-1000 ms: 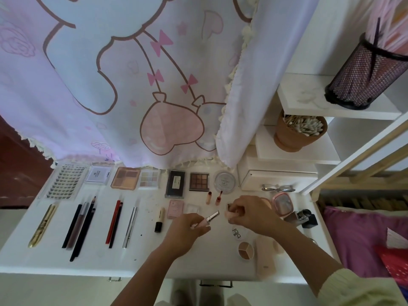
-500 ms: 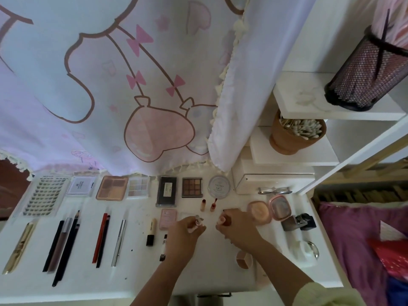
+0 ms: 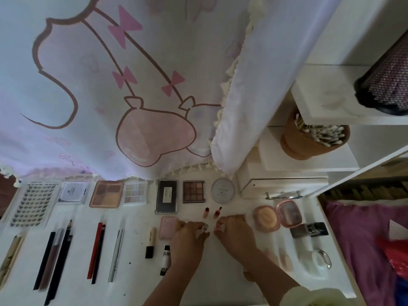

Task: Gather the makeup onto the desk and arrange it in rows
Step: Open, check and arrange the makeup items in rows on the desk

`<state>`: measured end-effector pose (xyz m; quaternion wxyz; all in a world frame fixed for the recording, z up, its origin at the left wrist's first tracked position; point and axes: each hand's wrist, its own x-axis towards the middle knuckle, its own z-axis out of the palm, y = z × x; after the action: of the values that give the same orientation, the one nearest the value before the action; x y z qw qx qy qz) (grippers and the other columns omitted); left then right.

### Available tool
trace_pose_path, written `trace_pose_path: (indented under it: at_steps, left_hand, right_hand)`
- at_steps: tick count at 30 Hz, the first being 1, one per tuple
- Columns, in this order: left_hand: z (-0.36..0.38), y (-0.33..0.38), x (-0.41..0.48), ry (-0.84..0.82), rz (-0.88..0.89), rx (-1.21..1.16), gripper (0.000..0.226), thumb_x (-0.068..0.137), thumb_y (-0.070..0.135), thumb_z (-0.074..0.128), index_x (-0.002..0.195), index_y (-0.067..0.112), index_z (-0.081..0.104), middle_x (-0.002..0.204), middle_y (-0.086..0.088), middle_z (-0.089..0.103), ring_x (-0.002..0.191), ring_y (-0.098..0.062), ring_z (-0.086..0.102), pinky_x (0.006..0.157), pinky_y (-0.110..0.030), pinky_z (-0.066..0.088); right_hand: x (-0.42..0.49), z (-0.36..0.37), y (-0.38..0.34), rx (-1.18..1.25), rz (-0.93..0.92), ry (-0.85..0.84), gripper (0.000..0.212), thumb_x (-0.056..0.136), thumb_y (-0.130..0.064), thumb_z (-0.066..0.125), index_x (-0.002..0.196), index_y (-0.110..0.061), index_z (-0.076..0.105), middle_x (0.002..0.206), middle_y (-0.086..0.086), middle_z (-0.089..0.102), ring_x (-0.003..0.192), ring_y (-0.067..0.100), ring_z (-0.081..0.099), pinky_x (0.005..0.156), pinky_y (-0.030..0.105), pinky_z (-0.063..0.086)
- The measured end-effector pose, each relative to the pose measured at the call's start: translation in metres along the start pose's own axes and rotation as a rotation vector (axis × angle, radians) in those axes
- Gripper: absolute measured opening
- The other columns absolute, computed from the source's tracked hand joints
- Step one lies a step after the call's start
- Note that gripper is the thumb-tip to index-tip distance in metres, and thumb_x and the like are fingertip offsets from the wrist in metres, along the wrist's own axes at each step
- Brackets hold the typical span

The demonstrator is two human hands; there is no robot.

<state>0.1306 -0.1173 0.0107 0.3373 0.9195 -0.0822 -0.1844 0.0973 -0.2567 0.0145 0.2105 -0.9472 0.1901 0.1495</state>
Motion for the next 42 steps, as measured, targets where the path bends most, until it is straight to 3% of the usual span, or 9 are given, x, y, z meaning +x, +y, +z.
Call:
trace_pose_path:
  at_steps: [5, 11, 16, 24, 31, 34, 37, 39, 42]
  left_hand:
    - [0.002, 0.002, 0.003, 0.01, -0.004, 0.008, 0.03, 0.086, 0.032, 0.069, 0.115, 0.027, 0.069, 0.089, 0.009, 0.051, 0.105, -0.014, 0.048, 0.078, -0.019, 0.042]
    - [0.006, 0.003, 0.006, 0.019, 0.012, 0.021, 0.027, 0.088, 0.032, 0.067, 0.114, 0.026, 0.069, 0.089, 0.011, 0.053, 0.106, -0.013, 0.049, 0.074, -0.018, 0.038]
    - [0.009, -0.001, 0.007, 0.036, 0.05, 0.057, 0.025, 0.087, 0.032, 0.067, 0.111, 0.026, 0.069, 0.109, 0.009, 0.068, 0.105, -0.011, 0.047, 0.075, -0.018, 0.034]
    - [0.009, -0.005, 0.007, 0.034, 0.072, 0.079, 0.032, 0.087, 0.032, 0.067, 0.117, 0.026, 0.066, 0.114, 0.008, 0.065, 0.107, -0.011, 0.046, 0.083, -0.018, 0.036]
    - [-0.005, -0.005, -0.004, 0.047, 0.088, 0.112, 0.043, 0.088, 0.029, 0.066, 0.13, 0.029, 0.056, 0.128, 0.01, 0.056, 0.123, -0.01, 0.04, 0.093, -0.015, 0.031]
    - [-0.018, -0.007, -0.019, 0.13, 0.065, 0.074, 0.038, 0.087, 0.018, 0.065, 0.123, 0.029, 0.06, 0.125, 0.011, 0.054, 0.124, -0.012, 0.041, 0.096, -0.013, 0.025]
    - [-0.03, -0.015, -0.031, 0.248, 0.036, -0.029, 0.033, 0.081, 0.008, 0.07, 0.109, 0.023, 0.066, 0.116, 0.004, 0.06, 0.108, -0.013, 0.048, 0.093, -0.025, 0.04]
    - [-0.037, -0.024, -0.038, 0.28, -0.006, -0.064, 0.03, 0.082, 0.009, 0.069, 0.108, 0.023, 0.065, 0.115, 0.003, 0.061, 0.102, -0.009, 0.049, 0.086, -0.023, 0.041]
    - [-0.038, -0.034, -0.049, 0.271, -0.09, -0.103, 0.025, 0.084, 0.02, 0.07, 0.106, 0.029, 0.063, 0.114, 0.004, 0.061, 0.1, -0.012, 0.057, 0.086, -0.028, 0.049]
  right_hand:
    - [0.002, 0.001, 0.0, -0.028, 0.007, -0.003, 0.025, 0.094, -0.034, 0.05, 0.109, -0.022, 0.066, 0.11, -0.001, 0.068, 0.109, 0.02, 0.058, 0.083, 0.029, 0.048]
    - [0.001, 0.0, 0.002, -0.027, 0.013, -0.019, 0.027, 0.095, -0.035, 0.049, 0.109, -0.018, 0.066, 0.111, 0.002, 0.068, 0.112, 0.022, 0.056, 0.083, 0.03, 0.049]
    - [0.0, -0.002, -0.001, -0.028, 0.004, -0.015, 0.027, 0.094, -0.034, 0.05, 0.108, -0.018, 0.065, 0.11, 0.001, 0.067, 0.111, 0.02, 0.056, 0.083, 0.029, 0.048]
    - [-0.003, -0.008, -0.003, -0.035, 0.006, -0.027, 0.032, 0.094, -0.033, 0.052, 0.121, -0.016, 0.06, 0.118, 0.005, 0.063, 0.117, 0.021, 0.054, 0.088, 0.029, 0.048]
    - [-0.013, -0.017, 0.001, 0.047, 0.012, 0.024, 0.04, 0.093, -0.039, 0.054, 0.128, -0.02, 0.053, 0.124, 0.003, 0.057, 0.113, 0.02, 0.057, 0.087, 0.026, 0.044]
    - [-0.02, -0.015, 0.006, 0.088, 0.035, 0.067, 0.036, 0.089, -0.04, 0.06, 0.12, -0.022, 0.057, 0.116, 0.001, 0.059, 0.101, 0.017, 0.061, 0.08, 0.025, 0.043]
    - [-0.035, -0.014, 0.006, 0.153, 0.027, 0.107, 0.023, 0.088, -0.036, 0.062, 0.105, -0.02, 0.06, 0.098, -0.001, 0.062, 0.086, 0.015, 0.061, 0.072, 0.025, 0.044]
    - [-0.044, -0.012, -0.001, 0.182, 0.007, 0.078, 0.019, 0.089, -0.034, 0.062, 0.101, -0.019, 0.062, 0.085, -0.005, 0.06, 0.083, 0.012, 0.059, 0.074, 0.026, 0.046]
    - [-0.047, -0.003, -0.013, 0.221, -0.015, -0.028, 0.016, 0.089, -0.034, 0.063, 0.097, -0.02, 0.065, 0.086, -0.006, 0.063, 0.084, 0.01, 0.059, 0.075, 0.026, 0.047]
